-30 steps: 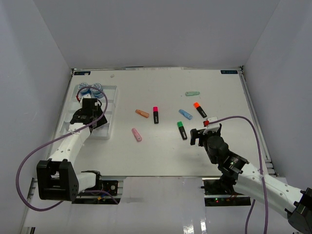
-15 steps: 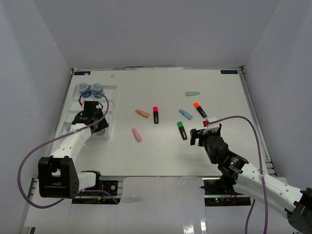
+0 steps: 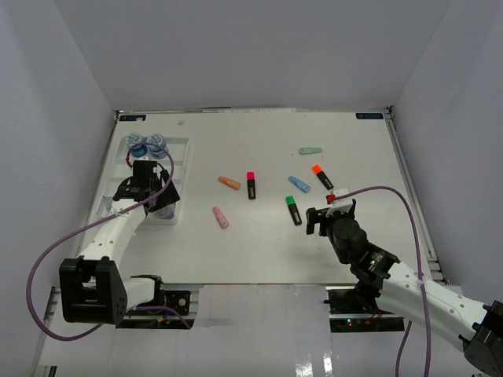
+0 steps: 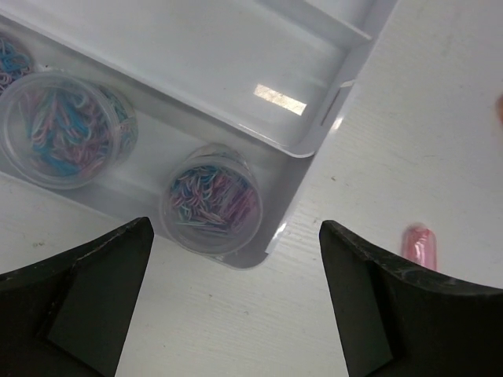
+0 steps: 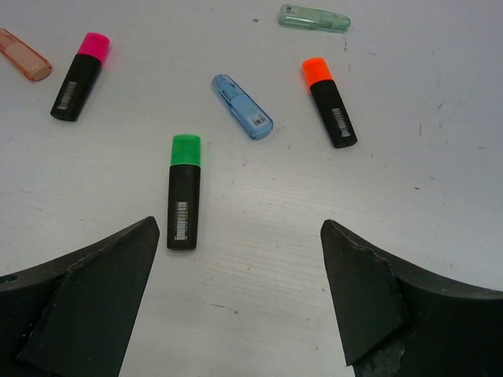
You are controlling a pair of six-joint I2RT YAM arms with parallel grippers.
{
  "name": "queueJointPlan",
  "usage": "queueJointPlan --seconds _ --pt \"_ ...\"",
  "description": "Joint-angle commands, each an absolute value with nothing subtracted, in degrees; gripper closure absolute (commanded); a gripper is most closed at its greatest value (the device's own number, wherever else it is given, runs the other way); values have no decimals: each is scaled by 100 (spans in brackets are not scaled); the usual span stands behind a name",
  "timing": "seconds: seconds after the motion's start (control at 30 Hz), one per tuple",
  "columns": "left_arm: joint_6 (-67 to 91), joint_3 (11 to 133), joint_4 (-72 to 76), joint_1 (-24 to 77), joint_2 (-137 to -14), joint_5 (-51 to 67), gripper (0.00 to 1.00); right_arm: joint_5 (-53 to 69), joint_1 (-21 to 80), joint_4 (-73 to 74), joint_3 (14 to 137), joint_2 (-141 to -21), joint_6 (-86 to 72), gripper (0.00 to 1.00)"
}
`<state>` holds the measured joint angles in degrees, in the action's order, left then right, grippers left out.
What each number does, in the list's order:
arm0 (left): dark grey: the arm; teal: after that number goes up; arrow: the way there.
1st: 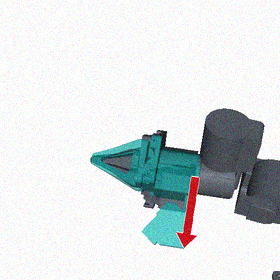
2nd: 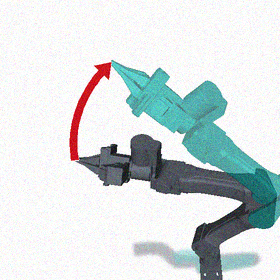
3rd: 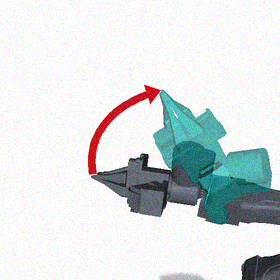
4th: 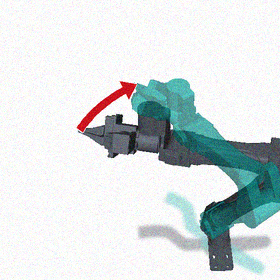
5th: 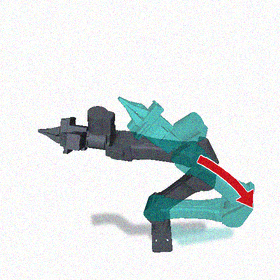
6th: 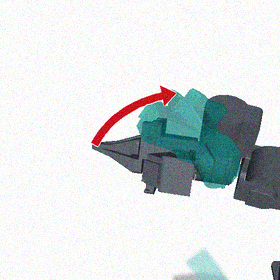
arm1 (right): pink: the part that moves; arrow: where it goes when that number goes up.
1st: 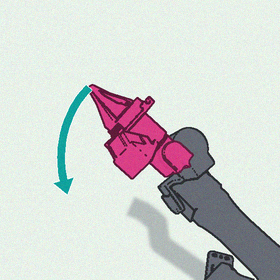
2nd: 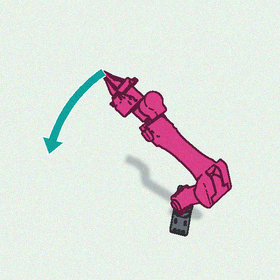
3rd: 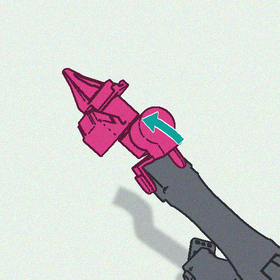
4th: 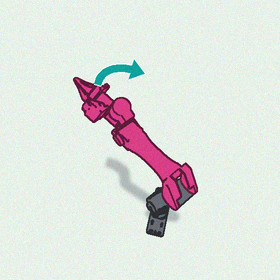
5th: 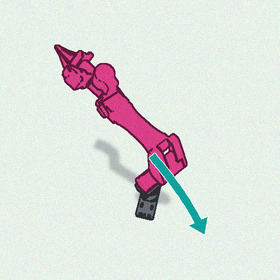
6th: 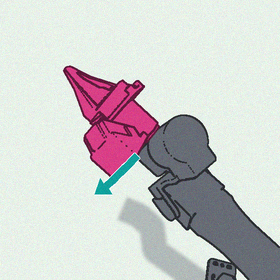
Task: Sort the stationery into containers
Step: Place the stationery in the storage box, then pick up the stationery from the center of the board.
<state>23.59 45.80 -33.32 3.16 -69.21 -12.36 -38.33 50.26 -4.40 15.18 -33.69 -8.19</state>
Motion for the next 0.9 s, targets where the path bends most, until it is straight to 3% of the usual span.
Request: queueJointPlan --seconds 0.0,0.17,0.43,0.87 --pt "2417 5088 -3427 351 -6540 -748 2 -3841 5010 -712 1521 -3427 -861 10" --pt "2917 5431 -3629 1533 -6591 -772 3 -3858 5018 -738 1529 -3463 -861 10" --pt "4007 5537 -3577 3434 -7819 -1555 7 -3911 5018 -729 1459 -3287 -870 10" --pt "4597 5432 -3173 3735 -9122 -1731 26 -3894 5001 -729 1415 -3120 -879 10"
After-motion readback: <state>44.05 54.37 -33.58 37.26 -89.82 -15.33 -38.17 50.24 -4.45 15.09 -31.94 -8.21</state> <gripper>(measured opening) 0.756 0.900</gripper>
